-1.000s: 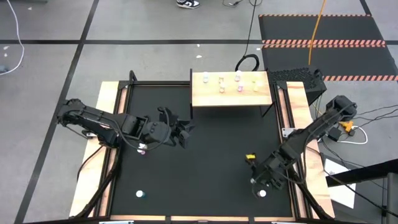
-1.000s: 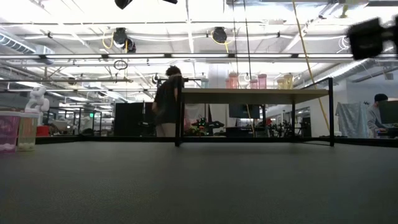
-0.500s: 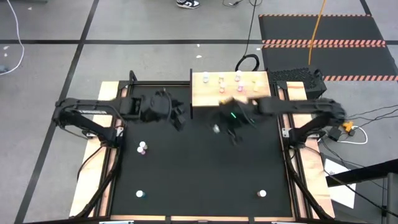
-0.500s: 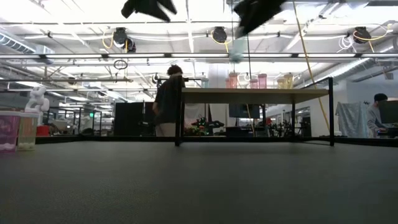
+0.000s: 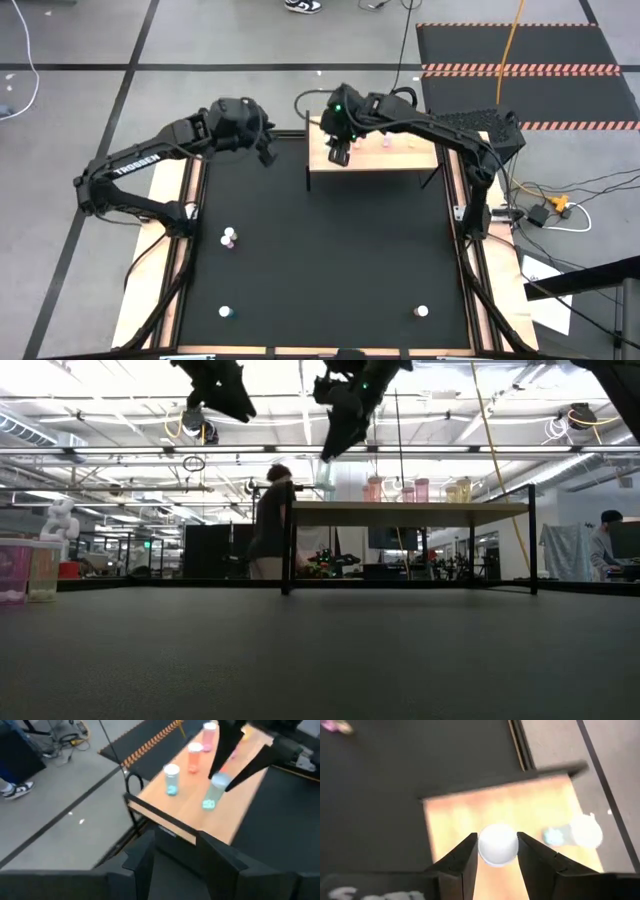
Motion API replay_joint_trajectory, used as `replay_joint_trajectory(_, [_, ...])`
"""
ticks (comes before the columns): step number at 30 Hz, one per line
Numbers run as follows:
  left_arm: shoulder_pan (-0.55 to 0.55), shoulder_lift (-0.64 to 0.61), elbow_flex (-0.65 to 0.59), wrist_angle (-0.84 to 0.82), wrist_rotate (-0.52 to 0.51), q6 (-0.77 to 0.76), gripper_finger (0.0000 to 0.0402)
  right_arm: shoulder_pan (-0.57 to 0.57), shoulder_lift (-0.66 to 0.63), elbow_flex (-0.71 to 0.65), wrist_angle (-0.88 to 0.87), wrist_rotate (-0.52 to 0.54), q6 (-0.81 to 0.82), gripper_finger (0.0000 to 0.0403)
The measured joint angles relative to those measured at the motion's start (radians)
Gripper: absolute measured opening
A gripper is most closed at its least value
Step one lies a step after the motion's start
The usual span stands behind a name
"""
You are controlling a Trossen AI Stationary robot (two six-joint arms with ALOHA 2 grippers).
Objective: Pick and place medicine bottles onto shelf by color
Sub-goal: Put the right blue pill bottle on the shelf aligned with the other blue pill bottle
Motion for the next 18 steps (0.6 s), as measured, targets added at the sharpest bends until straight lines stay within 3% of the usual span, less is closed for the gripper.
replay_joint_trajectory(6, [0.097,0.002,0.0,0.005,0.055,0.092,0.0147,-0.061,0.013,-0.012,0.016,-0.069,0.0,0.0118])
replay_joint_trajectory(18, [0.242,0.002,0.0,0.026,0.116,0.198,0.0147,-0.091,0.024,-0.013,0.032,-0.074,-0.008,0.0118])
